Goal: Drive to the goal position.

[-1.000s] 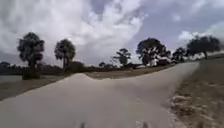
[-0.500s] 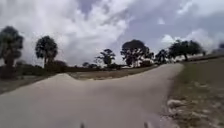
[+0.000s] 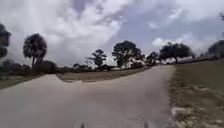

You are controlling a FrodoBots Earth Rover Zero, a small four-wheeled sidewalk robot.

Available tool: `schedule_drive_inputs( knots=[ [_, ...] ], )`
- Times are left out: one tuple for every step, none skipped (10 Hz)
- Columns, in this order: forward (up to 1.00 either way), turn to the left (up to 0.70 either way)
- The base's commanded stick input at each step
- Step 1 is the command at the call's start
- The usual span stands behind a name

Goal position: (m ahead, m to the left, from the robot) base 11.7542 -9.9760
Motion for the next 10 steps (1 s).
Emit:
schedule_drive_inputs(
  knots=[
    [0.85, 0.0],
    [0.85, 0.0],
    [0.85, 0.0],
    [0.85, -0.06],
    [0.85, -0.27],
    [0.85, -0.34],
    [0.85, -0.34],
    [0.85, -0.34],
    [0.85, -0.34],
    [0.85, -0.34]
  ],
)
